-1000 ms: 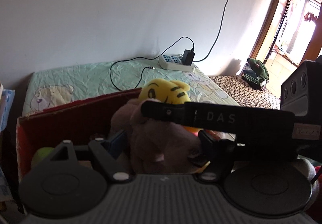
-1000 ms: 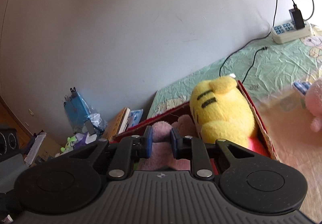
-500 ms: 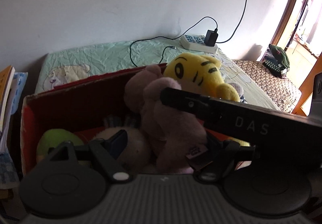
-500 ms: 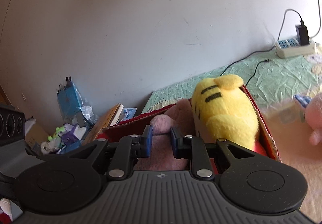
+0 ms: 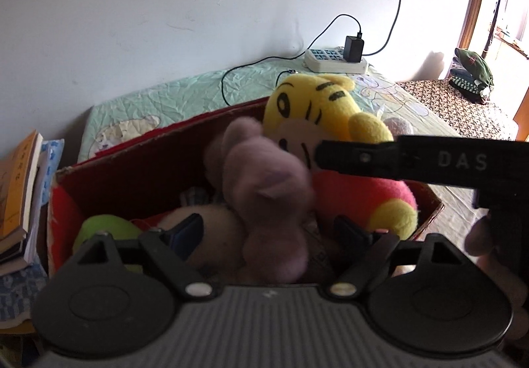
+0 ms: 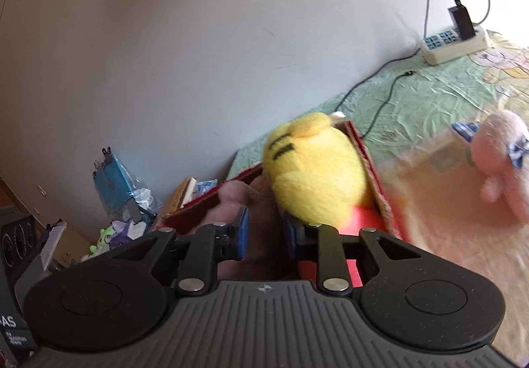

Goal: Organize objects
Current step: 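Open the right tool and release the pink bunny into the box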

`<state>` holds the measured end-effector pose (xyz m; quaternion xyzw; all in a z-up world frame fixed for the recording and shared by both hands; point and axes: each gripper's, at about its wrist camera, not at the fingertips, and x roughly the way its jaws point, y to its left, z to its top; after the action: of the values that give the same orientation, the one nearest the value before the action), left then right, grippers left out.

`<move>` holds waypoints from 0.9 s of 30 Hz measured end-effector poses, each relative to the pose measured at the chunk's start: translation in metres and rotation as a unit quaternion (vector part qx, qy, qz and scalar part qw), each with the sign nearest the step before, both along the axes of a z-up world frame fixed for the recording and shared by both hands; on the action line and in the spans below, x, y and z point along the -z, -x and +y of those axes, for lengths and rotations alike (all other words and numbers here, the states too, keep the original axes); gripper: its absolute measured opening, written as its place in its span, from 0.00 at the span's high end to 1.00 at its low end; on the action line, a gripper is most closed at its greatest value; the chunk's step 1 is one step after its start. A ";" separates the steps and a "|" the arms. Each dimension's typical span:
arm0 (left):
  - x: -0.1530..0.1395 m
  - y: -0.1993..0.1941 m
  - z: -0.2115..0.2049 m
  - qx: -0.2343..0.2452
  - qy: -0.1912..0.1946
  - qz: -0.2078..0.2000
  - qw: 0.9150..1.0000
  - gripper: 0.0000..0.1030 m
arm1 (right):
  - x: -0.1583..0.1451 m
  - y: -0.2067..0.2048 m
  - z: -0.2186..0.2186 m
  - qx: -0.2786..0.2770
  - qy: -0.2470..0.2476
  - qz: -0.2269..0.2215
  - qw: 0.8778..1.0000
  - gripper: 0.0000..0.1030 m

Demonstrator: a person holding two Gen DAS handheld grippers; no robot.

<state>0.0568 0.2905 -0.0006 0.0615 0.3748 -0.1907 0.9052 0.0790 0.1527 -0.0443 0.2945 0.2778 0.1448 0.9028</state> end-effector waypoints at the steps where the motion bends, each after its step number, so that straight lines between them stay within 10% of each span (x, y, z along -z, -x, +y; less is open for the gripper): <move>1: 0.000 0.001 0.001 -0.001 0.000 0.001 1.000 0.17 | 0.002 0.001 -0.003 0.001 -0.010 0.006 1.000 0.77; 27: 0.007 -0.001 -0.021 -0.035 -0.035 0.056 0.997 0.13 | 0.005 0.011 0.004 -0.008 0.045 0.003 0.999 0.86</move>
<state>0.0576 0.2695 -0.0076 0.0692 0.4329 -0.1490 0.8863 0.0676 0.1569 -0.0488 0.2518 0.2893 0.1384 0.9131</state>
